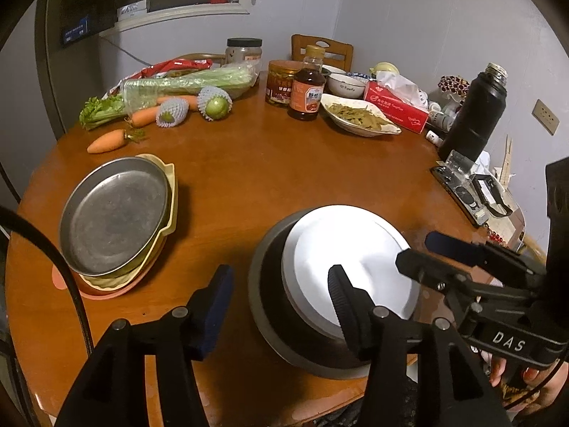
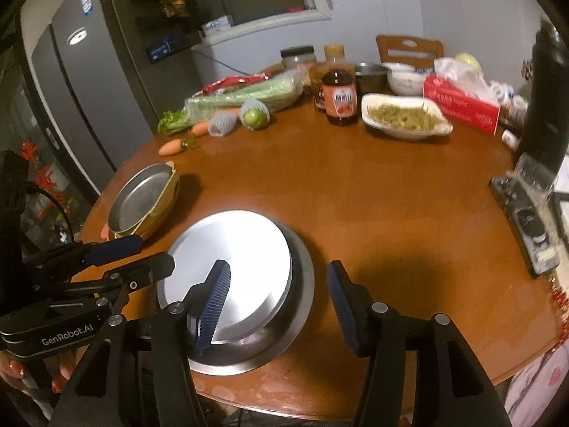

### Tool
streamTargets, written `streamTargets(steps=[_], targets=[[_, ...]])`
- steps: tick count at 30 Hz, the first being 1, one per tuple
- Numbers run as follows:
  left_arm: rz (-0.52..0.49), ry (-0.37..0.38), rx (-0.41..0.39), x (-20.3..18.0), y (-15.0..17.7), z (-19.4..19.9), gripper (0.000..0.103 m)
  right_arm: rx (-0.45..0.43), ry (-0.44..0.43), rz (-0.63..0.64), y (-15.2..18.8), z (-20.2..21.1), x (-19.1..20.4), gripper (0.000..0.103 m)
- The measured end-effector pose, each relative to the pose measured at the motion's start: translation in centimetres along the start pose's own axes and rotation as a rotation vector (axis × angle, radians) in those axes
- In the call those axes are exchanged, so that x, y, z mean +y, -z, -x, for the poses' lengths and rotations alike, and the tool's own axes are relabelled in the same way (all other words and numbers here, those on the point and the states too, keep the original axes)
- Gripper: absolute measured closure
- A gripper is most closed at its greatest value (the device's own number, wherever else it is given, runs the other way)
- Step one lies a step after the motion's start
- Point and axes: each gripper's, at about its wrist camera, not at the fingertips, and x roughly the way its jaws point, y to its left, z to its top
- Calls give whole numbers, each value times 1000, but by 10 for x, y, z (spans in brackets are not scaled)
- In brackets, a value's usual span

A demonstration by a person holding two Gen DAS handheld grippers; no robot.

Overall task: Organize plates and bowls
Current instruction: 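Open both tools to release the red bowl in the basin, then grasp the steel basin rim with both tools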

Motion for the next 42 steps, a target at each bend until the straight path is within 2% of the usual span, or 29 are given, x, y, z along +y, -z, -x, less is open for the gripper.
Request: streamTargets(steps=[6,11,17,25,34,37,42], targets=[[14,11,29,6,0,-12,48,55,-20,-20,5,-14,2,45],[5,15,43,8,-1,-19,48,63,-15,-26,5,-18,4,39],[-2,25,48,10,0,-25,46,107,5,-51,9,-32,-2,39],[-12,24,52,8,2,-29,46,131,-29,-61,16,-39,2,39],[1,51,68,9,2,-33,46,113,-59,-74,16,-38,1,40],[-2,69,77,7,3,-36,49,89,-63,-68,16,-35,1,45],[-26,42,73,1,5,-38,50,74,-59,-49,15,-34,1,49]])
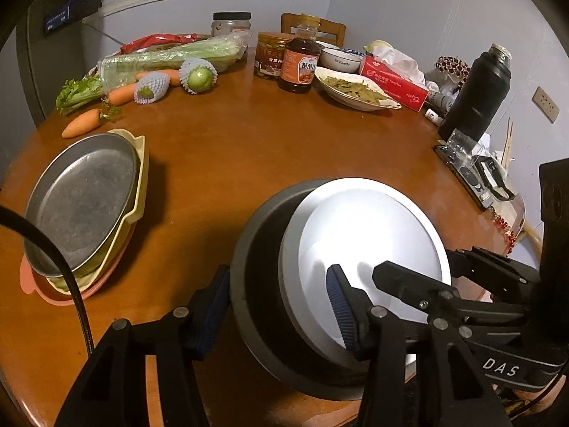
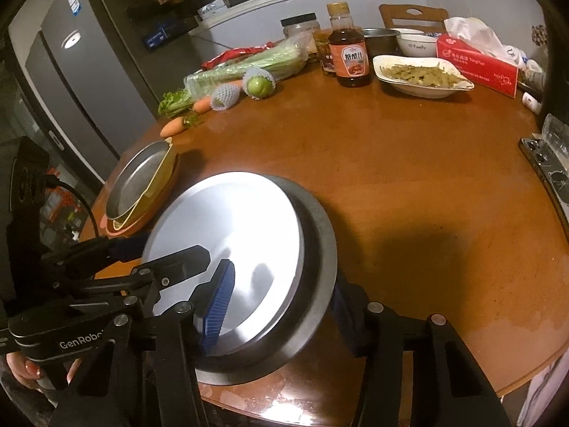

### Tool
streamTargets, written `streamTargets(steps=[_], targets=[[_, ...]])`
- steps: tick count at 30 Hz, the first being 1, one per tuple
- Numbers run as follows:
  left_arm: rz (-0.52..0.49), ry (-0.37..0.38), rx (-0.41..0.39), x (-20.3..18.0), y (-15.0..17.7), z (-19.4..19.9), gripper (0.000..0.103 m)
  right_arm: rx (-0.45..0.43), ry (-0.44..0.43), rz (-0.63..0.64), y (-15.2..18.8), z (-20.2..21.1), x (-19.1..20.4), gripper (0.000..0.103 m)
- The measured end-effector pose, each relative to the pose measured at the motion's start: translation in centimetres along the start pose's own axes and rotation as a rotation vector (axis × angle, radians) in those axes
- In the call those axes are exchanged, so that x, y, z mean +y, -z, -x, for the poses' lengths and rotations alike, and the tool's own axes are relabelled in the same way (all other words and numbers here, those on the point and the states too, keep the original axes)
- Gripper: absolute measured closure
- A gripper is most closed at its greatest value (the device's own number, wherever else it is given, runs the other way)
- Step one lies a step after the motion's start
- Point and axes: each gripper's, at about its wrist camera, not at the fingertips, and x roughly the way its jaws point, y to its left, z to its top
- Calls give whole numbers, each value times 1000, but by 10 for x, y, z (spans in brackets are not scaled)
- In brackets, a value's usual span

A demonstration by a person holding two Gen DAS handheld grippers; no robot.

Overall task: Organize plates and bowls
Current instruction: 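Grasp the steel basin rim with both tools, then lift the loaded steel basin with both tools and carry it toward the plate stack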

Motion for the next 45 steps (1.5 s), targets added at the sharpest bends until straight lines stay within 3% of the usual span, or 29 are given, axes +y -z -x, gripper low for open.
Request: streamTargets(steps=[13,27,45], targets=[[-11,-19,-14,-1,-5,2,51,-13,2,5,-3,-1,-2,50],[10,-38,-50,14,-36,21,51,-28,-15,33,-37,3,13,50],[87,-119,-110,78,-62,66,51,-49,-89,120,-89,-7,77,50]])
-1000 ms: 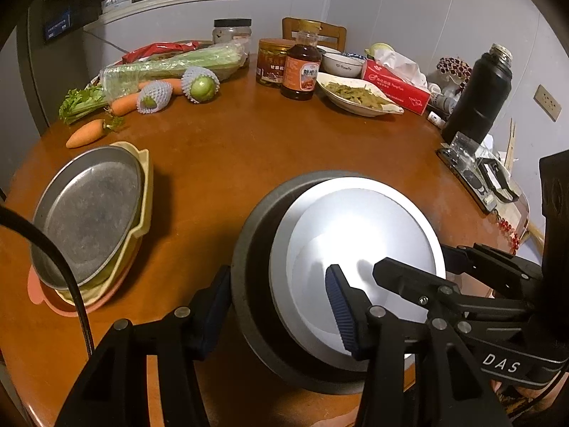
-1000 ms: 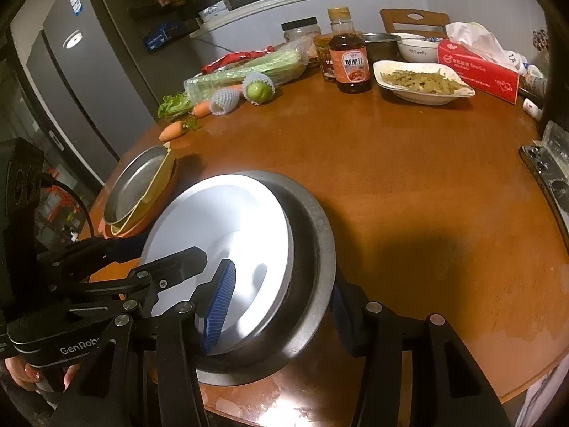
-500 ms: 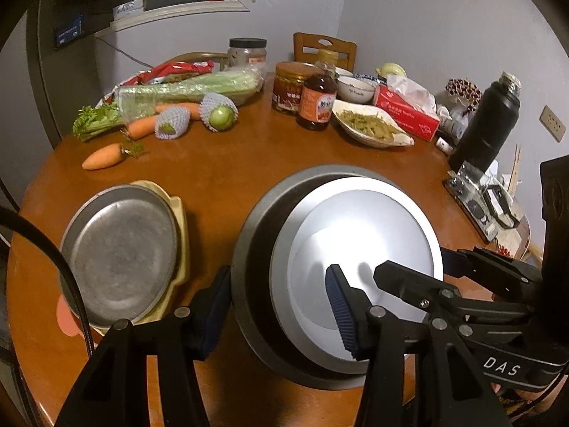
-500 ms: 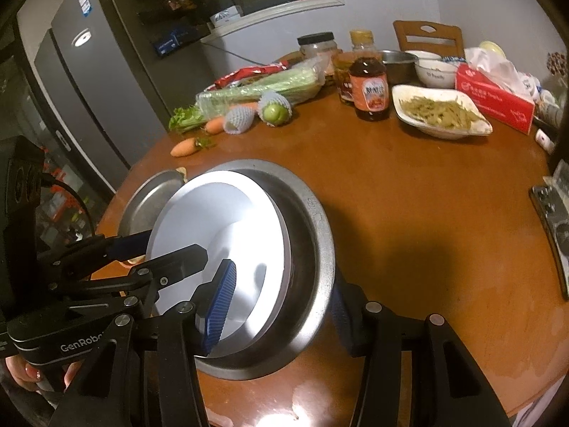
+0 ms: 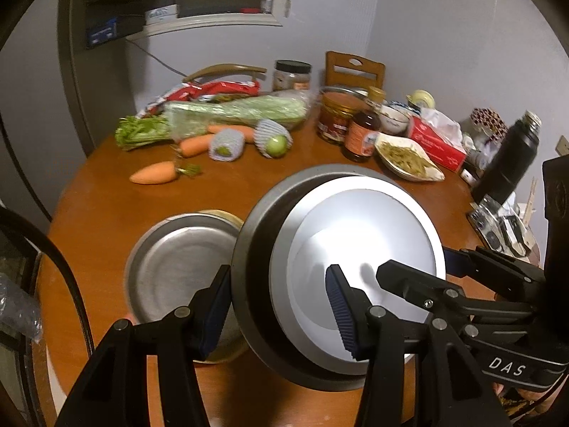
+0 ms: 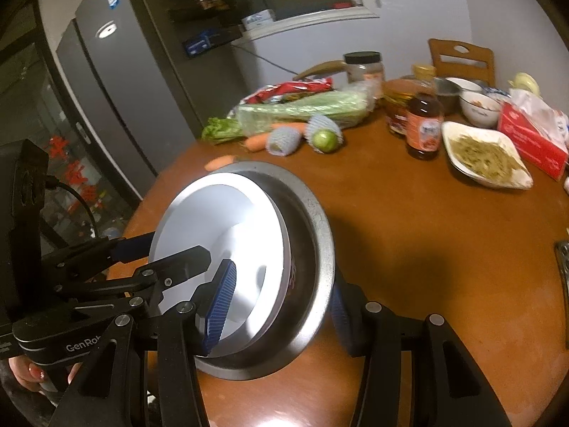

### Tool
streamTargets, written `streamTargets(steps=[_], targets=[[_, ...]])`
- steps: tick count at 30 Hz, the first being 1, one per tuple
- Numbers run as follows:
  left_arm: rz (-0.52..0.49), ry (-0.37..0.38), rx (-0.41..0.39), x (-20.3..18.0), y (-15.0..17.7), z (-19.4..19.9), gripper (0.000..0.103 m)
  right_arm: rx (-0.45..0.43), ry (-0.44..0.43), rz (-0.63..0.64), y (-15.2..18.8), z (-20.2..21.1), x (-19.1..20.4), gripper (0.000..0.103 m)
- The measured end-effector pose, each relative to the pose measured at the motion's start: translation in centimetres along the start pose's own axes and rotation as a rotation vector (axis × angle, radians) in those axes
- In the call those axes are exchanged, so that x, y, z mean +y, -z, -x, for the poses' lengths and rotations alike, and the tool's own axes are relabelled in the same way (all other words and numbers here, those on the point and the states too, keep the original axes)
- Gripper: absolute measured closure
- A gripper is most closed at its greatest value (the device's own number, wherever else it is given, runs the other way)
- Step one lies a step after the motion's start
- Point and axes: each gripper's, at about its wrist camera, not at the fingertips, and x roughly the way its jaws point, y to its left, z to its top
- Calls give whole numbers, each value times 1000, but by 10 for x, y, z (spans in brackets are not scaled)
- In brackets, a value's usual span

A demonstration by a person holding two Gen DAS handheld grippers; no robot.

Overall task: Organize plates and bowls
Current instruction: 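Lift the loaded steel basin with both tools and carry it toward the plate stack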

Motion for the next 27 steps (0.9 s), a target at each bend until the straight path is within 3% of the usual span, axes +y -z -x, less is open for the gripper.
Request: streamTargets(steps=[15,27], targets=[[71,-80,-42,70,-19,24,51,-13,-72,108,-49,-32,69,50],[110,-99,-1,98,-9,8,51,50,-87,139,-51,-67,89,50]])
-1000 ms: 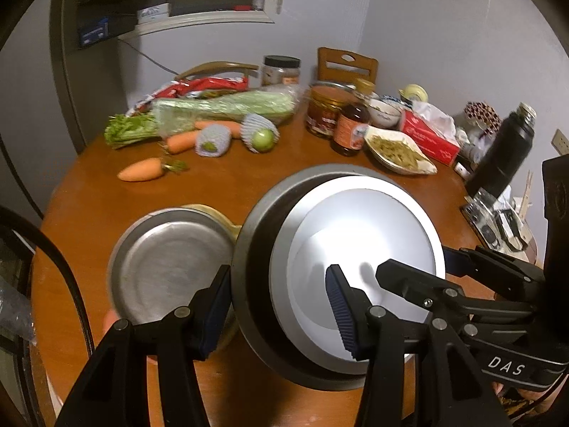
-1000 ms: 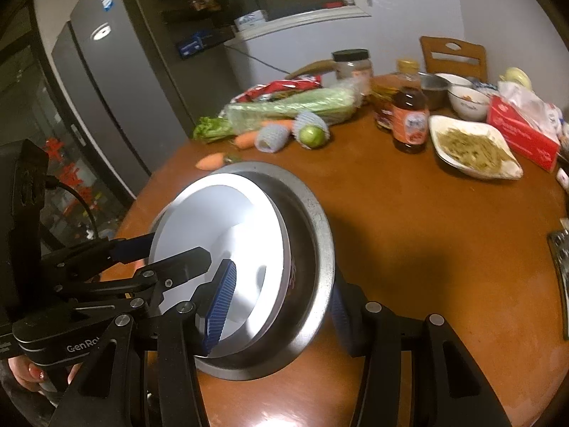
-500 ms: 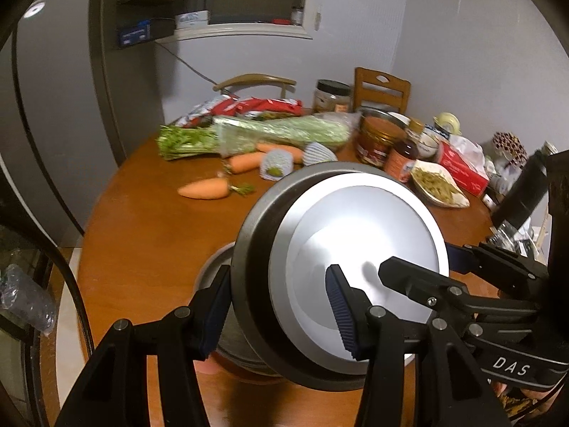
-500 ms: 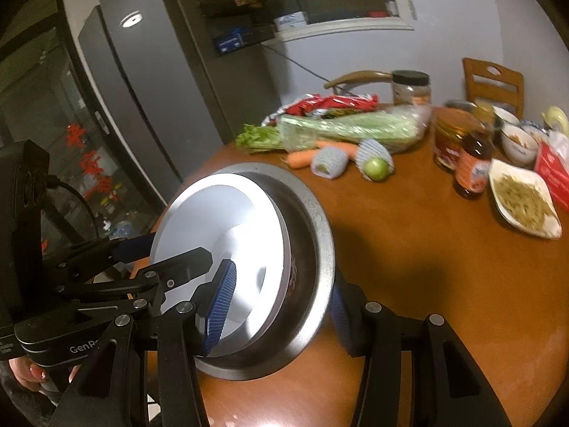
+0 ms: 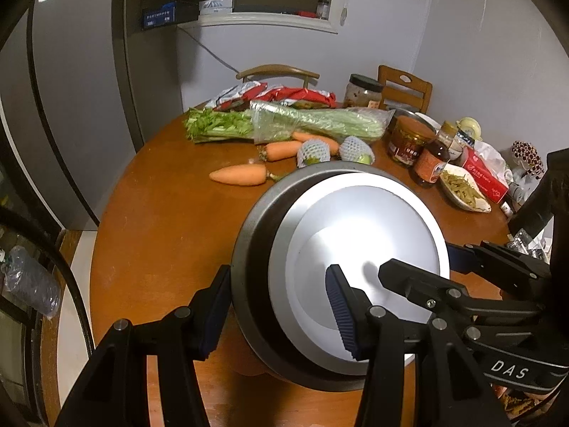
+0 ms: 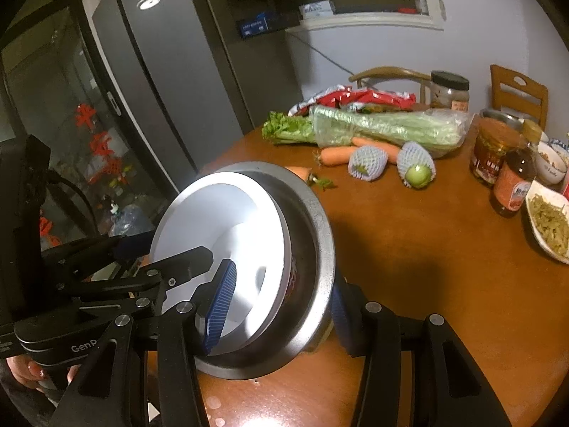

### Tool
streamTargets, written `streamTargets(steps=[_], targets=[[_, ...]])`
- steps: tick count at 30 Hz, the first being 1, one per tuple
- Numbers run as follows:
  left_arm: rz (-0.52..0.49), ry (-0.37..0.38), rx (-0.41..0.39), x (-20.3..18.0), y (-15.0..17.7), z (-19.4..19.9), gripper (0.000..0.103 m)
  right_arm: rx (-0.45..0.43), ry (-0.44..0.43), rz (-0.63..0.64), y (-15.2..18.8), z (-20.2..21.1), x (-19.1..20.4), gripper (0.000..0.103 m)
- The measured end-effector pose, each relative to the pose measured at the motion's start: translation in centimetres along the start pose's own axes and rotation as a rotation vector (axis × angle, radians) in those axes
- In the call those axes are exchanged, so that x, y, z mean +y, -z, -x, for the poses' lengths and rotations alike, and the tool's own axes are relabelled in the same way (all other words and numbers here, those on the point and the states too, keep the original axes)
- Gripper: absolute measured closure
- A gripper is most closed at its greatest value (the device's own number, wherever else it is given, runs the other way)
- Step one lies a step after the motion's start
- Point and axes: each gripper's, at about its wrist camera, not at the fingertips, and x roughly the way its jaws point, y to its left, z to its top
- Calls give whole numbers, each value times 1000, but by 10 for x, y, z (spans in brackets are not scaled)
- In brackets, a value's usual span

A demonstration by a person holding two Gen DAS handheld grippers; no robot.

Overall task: Organize plates and bowls
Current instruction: 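Lift the loaded steel basin with both tools and carry it toward the plate stack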

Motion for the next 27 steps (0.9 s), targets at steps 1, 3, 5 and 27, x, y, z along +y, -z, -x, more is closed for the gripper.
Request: streamTargets(steps=[1,3,5,27], targets=[[1,-1,6,1,0,-2,51,8,1,0,1,-4,0,50],[3,-4,20,2,3,-9,51,25,4,-2,3,-11,-1,50],[3,-4,30,3,4,-15,51,33,4,-3,5,-14,-1,50],[15,-4,60,8,15,-35,51,81,13,-8,15,-34,-1,51]])
